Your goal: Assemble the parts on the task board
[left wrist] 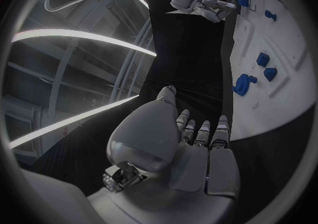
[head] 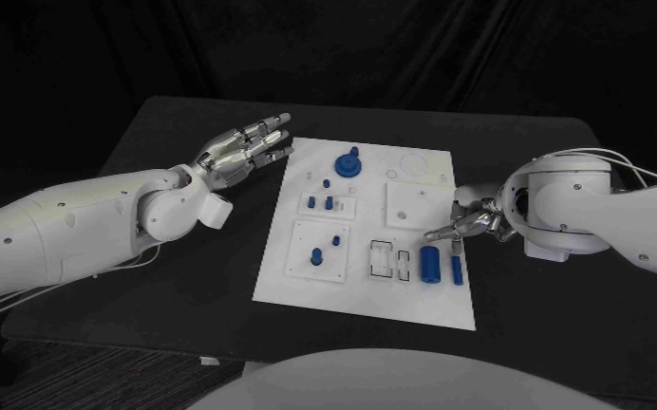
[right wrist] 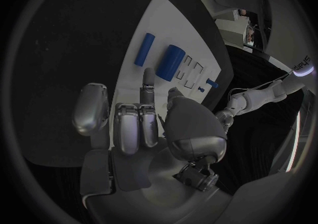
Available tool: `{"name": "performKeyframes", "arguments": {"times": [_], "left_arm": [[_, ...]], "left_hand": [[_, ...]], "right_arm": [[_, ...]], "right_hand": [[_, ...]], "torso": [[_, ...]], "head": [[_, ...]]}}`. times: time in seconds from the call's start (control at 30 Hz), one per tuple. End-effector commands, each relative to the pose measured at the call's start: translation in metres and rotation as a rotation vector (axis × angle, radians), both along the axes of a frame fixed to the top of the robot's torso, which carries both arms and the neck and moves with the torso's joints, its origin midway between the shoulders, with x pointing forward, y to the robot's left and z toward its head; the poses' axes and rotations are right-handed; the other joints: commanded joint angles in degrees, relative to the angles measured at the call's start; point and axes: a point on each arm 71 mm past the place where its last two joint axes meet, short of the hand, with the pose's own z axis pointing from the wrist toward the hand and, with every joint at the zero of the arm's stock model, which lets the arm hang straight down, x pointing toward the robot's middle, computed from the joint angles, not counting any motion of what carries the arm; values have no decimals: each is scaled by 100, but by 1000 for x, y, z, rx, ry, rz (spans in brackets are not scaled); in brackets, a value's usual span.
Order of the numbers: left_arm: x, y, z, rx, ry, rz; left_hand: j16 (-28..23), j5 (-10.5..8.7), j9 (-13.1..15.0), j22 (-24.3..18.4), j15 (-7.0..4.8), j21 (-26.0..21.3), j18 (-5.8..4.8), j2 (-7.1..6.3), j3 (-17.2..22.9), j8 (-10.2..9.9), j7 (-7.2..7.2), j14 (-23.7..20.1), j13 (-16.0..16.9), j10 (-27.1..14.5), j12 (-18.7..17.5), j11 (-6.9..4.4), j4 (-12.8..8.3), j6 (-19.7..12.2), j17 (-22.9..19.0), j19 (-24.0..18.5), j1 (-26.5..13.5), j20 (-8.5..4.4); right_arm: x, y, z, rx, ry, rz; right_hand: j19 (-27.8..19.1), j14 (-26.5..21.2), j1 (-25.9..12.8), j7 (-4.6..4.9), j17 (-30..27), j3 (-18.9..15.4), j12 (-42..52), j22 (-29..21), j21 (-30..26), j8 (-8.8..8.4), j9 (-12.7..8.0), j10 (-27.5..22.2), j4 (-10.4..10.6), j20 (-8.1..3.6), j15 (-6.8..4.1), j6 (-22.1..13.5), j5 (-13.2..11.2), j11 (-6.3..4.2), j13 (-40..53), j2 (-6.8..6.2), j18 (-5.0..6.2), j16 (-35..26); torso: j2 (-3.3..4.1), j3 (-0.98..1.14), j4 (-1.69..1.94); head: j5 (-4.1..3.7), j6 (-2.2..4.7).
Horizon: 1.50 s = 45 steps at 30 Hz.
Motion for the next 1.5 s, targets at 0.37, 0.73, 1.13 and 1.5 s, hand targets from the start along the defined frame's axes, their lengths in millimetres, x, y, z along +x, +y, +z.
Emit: {"name": "performKeyframes", "arguments": {"times": [0.37,0.73,1.13,1.5], "left_arm": [[0,-2,-1,-13,5,-12],[-1,-2,-3,-11,14,-18],[-2,-3,-5,-8,27,-25],[-3,-3,-7,-4,40,-34]], "left_hand": [[-21,18,6,0,49,29,46,6,2,33,30,8,9,-15,20,50,-31,-6,-8,-15,51,41],[-21,16,6,4,50,30,47,7,2,33,32,8,8,-16,18,53,-31,-8,-8,-13,49,42],[-21,6,3,3,61,31,47,16,2,30,43,8,8,-16,19,73,-28,-24,-8,-10,35,48],[-21,0,5,5,90,35,47,25,-2,38,66,8,20,4,54,122,-29,-15,-8,-1,7,64]], "right_arm": [[-5,4,-8,10,12,-6],[-6,8,-12,17,18,0],[-10,14,-20,28,38,19],[-14,18,-30,-8,77,55]], "right_hand": [[5,553,-109,-32,1335,-100,14,864,66,-21,139,596,68,-42,-59,135,-384,-55,1508,-52,3,-33],[-27,546,-333,-35,1296,-227,14,851,58,-34,263,596,94,-51,-68,108,-503,-61,1508,-199,11,-51],[-88,529,-558,8,1215,167,14,822,0,-141,413,596,114,-33,-42,-51,-506,-26,1508,-738,26,-89],[-245,499,8,70,1066,658,14,683,-460,-248,581,596,38,15,5,-256,-476,30,1508,-994,114,-163]], "torso": [[2,7,-5],[1,8,-5],[2,2,-5],[0,7,-3]], "head": [[3,0],[-1,0],[19,0],[31,0]]}}
